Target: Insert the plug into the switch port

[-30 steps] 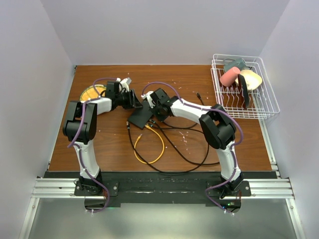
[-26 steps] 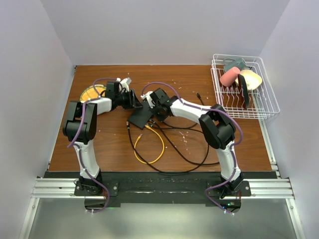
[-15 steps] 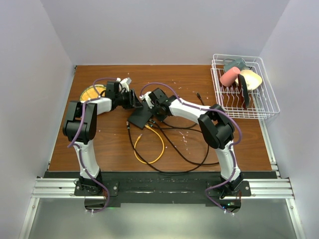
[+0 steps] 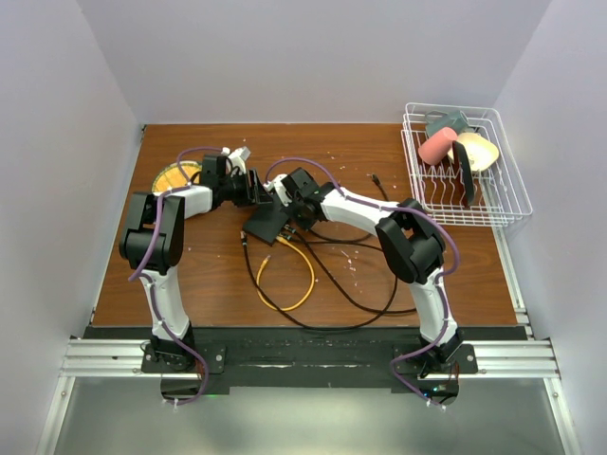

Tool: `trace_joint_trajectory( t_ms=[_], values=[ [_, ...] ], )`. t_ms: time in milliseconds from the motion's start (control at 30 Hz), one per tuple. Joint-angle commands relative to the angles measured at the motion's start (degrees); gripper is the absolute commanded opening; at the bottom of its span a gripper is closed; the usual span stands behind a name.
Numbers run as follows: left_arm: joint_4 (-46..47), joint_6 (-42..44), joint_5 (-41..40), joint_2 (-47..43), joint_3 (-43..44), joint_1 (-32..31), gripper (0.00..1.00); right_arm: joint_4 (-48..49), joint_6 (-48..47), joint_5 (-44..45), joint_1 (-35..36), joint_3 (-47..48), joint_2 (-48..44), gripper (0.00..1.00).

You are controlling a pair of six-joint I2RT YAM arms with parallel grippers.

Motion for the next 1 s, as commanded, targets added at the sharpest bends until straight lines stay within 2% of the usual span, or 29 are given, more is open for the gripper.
trace_joint_trajectory(
  t_ms=[0, 633, 967],
  values=[
    [-0.7, 0.0, 8.8, 0.1, 1.6, -2.5, 0.56, 12.4, -2.8, -3.5, 1.4, 2.3, -0.3, 0.00],
    [-1.0, 1.4, 12.0, 1.4, 2.5, -3.8, 0.59, 18.9, -8.5, -11.3, 1.4, -2.4, -6.0, 0.00],
    [-2.4, 2.2, 8.0, 1.7, 3.0, -3.7, 0.70, 18.1, -10.3, -9.8, 1.4, -3.9, -7.7, 0.00]
  ],
)
